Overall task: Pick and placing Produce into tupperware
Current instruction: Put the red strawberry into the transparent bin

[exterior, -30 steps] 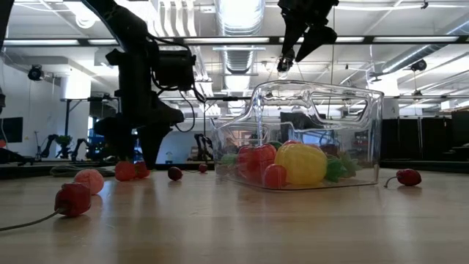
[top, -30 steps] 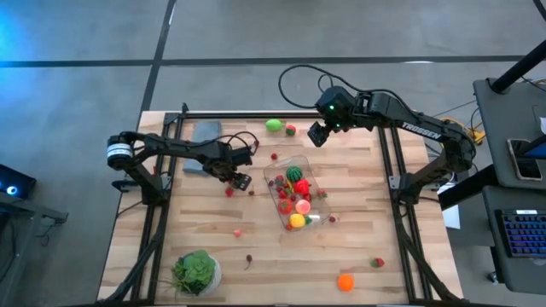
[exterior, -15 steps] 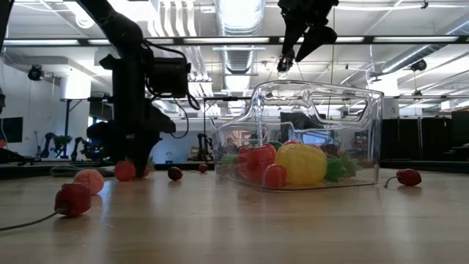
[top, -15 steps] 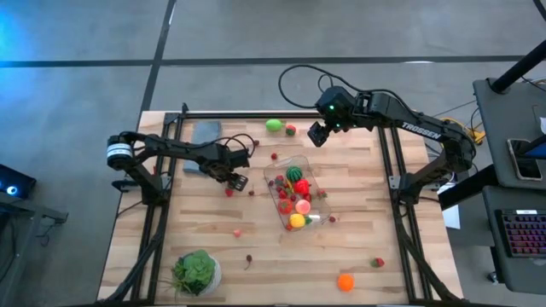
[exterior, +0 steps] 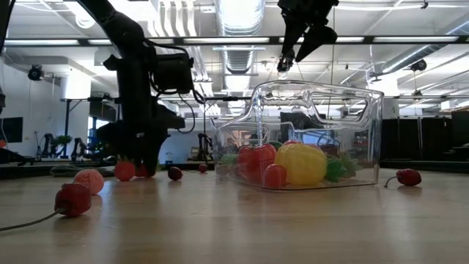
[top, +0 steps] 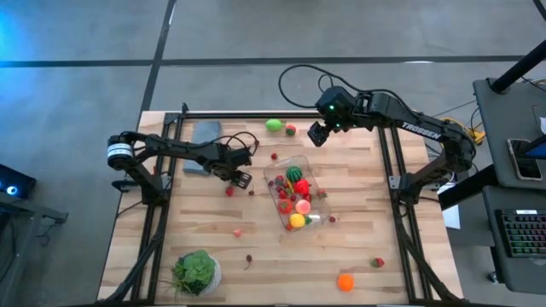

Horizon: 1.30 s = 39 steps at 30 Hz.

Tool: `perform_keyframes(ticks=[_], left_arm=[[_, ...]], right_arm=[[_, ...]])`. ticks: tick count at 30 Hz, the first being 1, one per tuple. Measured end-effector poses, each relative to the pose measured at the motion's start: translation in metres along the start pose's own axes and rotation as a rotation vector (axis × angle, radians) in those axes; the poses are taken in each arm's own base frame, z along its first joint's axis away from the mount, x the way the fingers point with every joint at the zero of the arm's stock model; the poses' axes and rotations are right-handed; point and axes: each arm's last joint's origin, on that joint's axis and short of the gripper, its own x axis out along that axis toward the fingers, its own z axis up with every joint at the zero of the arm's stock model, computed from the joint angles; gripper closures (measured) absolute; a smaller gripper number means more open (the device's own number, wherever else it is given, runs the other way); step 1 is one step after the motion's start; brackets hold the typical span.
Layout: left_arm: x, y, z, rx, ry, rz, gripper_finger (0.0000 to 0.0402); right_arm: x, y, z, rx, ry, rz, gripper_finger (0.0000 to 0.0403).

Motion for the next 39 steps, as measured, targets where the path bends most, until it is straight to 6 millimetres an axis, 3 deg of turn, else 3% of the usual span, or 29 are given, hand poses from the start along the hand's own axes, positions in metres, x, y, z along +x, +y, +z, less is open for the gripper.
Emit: perform_keyframes(ticks=[18,25,32,35,39], left_arm=[[0.0,-0.001,0.002,0.009,-0.038,0.009,0.0246],[0.0,0.0,0.002,0.009,-0.048,0.02,0.0276],[0.0,0.0,0.002,0.009,-0.05,0.021,0.0271],[-0.011,-0.006,0.008,0.045,-0.069,-0.026,0.027],[-0.043,-0.022,0.02,0.165,-0.202,-0.15,0.027]], right_arm=[[0.0,0.0,0.0,0.0,0.0,0.0,0.0139],[0.0,0.0,0.0,0.0,0.0,0.0,0.014],[0.0,0.0,0.0,0.0,0.0,0.0,0.0138],[0.0,0.0,0.0,0.0,0.0,0.0,0.0141],[0.0,0.0,0.0,0.02,0.0,0.0,0.0141]])
